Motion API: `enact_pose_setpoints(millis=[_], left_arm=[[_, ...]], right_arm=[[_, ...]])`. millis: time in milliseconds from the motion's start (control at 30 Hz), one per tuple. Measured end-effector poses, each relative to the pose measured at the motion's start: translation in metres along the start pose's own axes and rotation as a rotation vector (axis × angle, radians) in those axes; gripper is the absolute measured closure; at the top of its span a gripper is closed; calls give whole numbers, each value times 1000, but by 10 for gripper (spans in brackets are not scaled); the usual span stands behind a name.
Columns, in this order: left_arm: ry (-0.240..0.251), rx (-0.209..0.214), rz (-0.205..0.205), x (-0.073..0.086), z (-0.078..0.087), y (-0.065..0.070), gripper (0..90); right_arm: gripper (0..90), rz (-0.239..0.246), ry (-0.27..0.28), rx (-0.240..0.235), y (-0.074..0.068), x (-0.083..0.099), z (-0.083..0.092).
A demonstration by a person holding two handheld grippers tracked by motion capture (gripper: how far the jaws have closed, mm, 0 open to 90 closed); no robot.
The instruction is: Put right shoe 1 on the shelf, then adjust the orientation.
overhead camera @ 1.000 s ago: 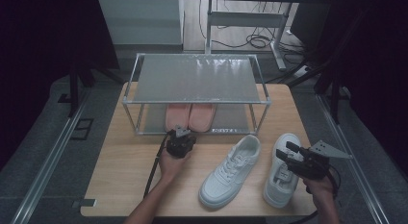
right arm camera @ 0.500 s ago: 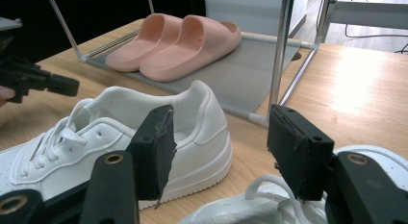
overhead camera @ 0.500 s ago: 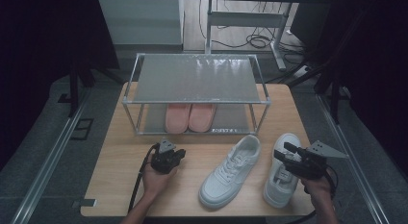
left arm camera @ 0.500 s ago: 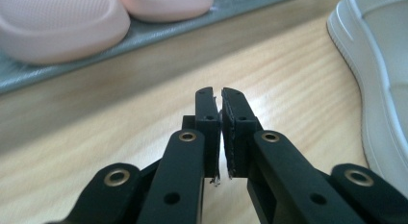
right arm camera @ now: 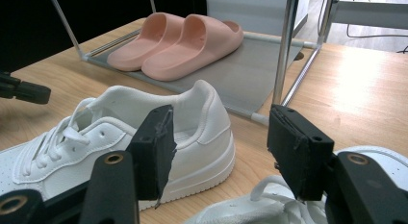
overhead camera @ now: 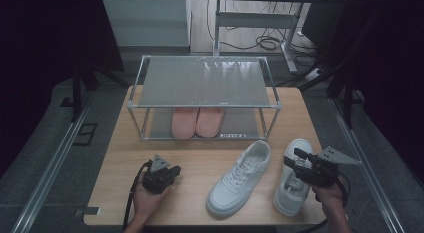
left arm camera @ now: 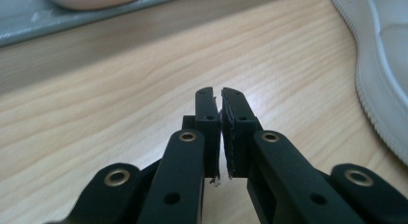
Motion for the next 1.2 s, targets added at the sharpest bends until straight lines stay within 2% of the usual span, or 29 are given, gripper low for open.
enact_pose_setpoints(millis=[133,167,233,267,300,333,367,433,633,800,967,1033,1067,1200], left_arm=[[-11,6,13,10,9,-6,822],[-13,-6,28,15,14,-11,807],[-10,-17,30,17,16,-14,797],[-6,-28,31,18,19,-17,774],[-9,-29,30,19,20,-19,697],[-18,-29,28,20,21,-21,697],[-22,-29,35,19,23,-24,603],[-13,-32,38,19,24,-26,540],[-3,-43,39,17,26,-28,456],[-2,-39,31,18,26,-27,422],[-5,-29,34,18,25,-27,399],[-12,-16,45,18,24,-27,383],[-12,-16,45,18,24,-27,384],[8,-16,53,16,25,-26,386]], right_arm=[[429,-4,3,1,1,-1,1],[429,-4,5,2,1,-1,2],[429,-3,5,2,1,-1,2],[429,-3,6,2,1,-1,2],[429,-2,8,2,1,-2,3],[429,-2,8,2,1,-2,3],[429,1,7,2,1,-2,3],[429,2,5,1,0,-2,2],[430,1,2,1,0,-1,1],[435,6,-4,-5,-2,-1,1],[473,26,-13,-26,-11,-2,2],[530,42,-16,-44,-18,-3,3],[530,42,-16,-44,-18,-3,3],[626,71,-28,-77,-30,-3,4]])
Point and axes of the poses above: each handheld gripper's, and its own axes: z roughly backward along the jaws, x roughly out of its underside, y roughly to its right, the point moved 7 cm from there along -z, roughly forward along the jaws, and after that the axes turned 2 degrees about -z, right-handed, at the moved point
